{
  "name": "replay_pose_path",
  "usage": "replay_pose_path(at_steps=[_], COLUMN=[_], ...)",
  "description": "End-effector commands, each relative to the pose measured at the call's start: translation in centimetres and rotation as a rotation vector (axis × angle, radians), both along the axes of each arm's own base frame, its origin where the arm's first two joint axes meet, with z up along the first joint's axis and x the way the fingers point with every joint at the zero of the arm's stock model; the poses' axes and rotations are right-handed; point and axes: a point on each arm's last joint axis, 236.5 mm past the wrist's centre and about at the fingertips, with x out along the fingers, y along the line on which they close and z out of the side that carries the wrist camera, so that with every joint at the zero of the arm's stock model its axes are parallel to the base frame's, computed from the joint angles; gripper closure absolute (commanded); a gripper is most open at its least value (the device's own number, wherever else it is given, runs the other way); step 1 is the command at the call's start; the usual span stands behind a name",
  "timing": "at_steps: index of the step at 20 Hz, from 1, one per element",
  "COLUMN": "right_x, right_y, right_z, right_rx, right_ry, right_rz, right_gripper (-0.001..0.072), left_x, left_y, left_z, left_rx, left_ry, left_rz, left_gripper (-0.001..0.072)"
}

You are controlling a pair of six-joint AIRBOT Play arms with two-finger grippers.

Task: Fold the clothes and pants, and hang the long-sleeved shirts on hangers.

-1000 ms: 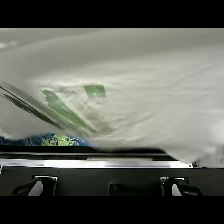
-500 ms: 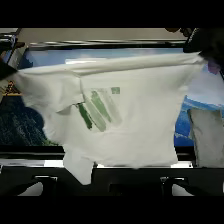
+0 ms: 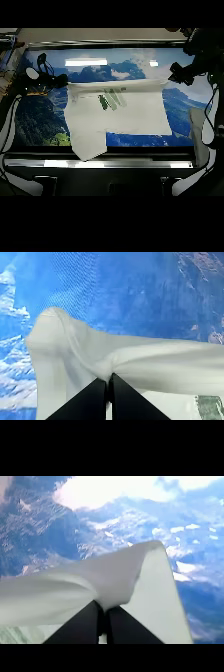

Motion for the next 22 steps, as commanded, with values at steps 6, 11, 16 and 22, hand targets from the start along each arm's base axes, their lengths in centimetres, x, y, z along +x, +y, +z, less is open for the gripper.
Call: replay_pose_path(at_steps=[6,11,16,22], right_x=[-0.4,-5.2,-7.3,-9.9], right_y=[-2.0,-3.2,-2.8,-2.0], right_z=[-4.9,-6.7,-8.8,-12.1], right_rx=[-0.087,-0.156,-0.132,-0.093], right_ry=[0.097,0.302,0.412,0.524], right_rz=[0.008,0.06,0.085,0.101], right_gripper=[0.068,0.068,0.068,0.0679], left_x=[-0.2,-4.6,-6.3,-7.6], left_y=[-1.5,-1.7,-2.2,-2.3], left_z=[-3.2,-4.6,-5.1,-5.6], left_rx=[0.042,-0.002,-0.013,-0.014], left_ry=[0.074,0.259,0.327,0.384], left_rz=[-0.14,-0.202,-0.232,-0.253], left_gripper=[0.0693,0.0694,0.0693,0.0693])
